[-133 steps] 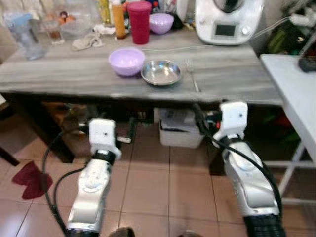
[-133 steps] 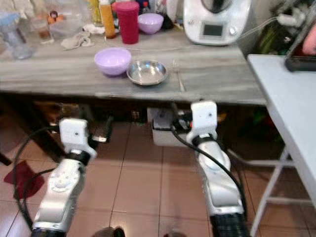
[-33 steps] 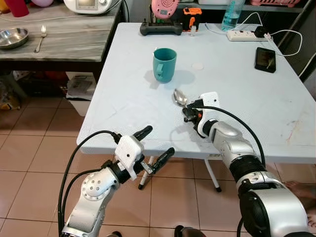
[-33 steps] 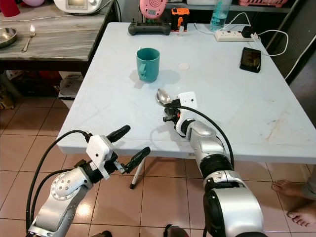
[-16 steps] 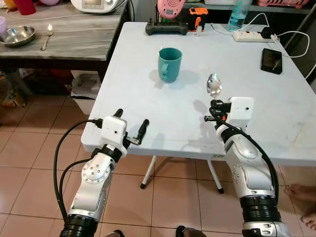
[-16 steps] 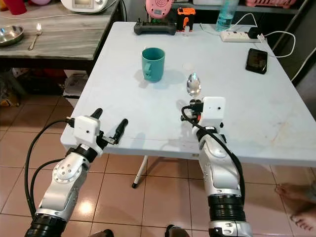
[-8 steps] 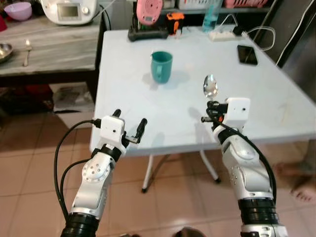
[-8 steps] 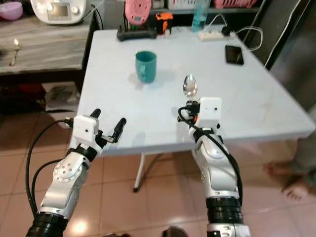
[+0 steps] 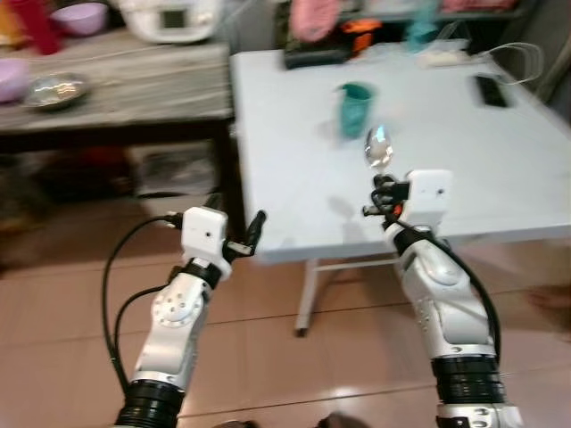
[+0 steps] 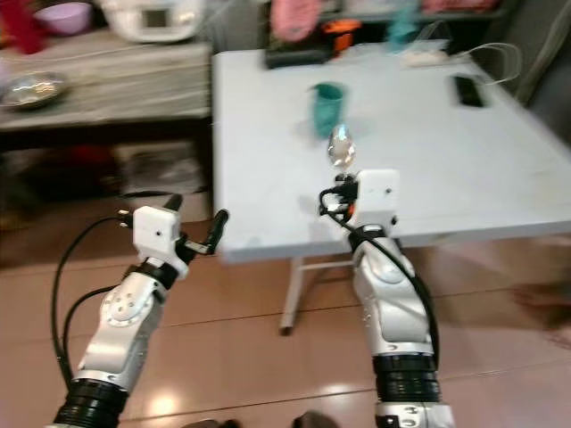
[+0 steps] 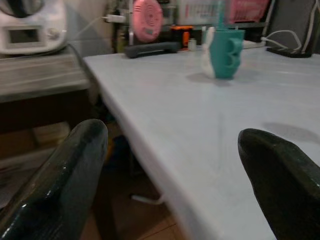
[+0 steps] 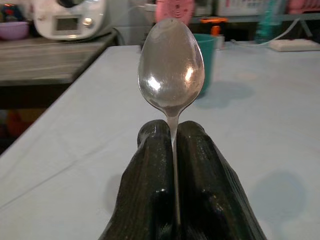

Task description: Setting the table

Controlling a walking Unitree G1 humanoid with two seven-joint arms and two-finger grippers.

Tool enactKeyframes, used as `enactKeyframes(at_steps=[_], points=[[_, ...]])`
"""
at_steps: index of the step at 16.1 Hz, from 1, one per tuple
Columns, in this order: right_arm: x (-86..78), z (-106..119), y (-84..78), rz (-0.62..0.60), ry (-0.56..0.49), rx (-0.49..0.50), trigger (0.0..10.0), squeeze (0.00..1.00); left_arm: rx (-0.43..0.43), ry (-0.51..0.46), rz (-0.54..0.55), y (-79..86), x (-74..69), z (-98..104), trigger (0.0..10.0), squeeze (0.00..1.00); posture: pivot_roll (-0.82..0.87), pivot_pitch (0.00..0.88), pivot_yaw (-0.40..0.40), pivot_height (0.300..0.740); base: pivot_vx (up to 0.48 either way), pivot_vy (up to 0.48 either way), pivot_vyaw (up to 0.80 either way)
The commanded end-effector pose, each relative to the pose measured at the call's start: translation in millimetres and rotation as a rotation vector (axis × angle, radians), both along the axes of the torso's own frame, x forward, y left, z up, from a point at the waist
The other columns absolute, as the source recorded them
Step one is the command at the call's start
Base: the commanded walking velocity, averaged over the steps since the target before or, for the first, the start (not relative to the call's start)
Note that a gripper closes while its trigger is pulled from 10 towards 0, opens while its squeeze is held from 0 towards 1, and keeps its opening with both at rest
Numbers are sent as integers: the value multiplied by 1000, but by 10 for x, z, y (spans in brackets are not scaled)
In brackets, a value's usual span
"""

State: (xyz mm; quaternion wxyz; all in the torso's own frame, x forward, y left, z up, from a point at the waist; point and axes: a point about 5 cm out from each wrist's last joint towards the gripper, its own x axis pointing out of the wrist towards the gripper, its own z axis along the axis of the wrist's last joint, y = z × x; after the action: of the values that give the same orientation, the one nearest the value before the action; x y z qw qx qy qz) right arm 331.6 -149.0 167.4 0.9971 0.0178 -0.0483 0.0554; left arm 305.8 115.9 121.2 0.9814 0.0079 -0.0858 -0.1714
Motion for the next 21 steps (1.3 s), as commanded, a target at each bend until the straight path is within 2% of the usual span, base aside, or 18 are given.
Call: enactKeyframes(at_steps=[1,6,10,15,16,21], points=[[-14,21,-50,-19,-13,-2,10000,0,12,8,-14,-41,-1,-23,10000,0,-193,90,7,740,0,480,638],[-20,13,-51,-24,-11,1,10000,0,9,9,-21,-73,-1,-32,10000,0,-194,89,9,740,0,480,683],[-13,5,-71,-31,-6,4,10000,0,12,8,-18,-76,12,-36,10000,0,-194,88,5,740,0,480,106],[-41,-31,-85,-56,-7,-10,10000,0,-10,8,-39,-74,-38,-44,10000,0,-186,91,-1,740,0,0,0],[-60,-54,-99,-67,-2,-2,10000,0,-49,25,-31,-49,-42,-56,10000,0,-186,90,-1,740,0,0,0],[-79,-81,-119,-76,4,-3,10000,0,-63,31,-27,-10,-20,-46,10000,0,-190,89,3,740,101,0,0]])
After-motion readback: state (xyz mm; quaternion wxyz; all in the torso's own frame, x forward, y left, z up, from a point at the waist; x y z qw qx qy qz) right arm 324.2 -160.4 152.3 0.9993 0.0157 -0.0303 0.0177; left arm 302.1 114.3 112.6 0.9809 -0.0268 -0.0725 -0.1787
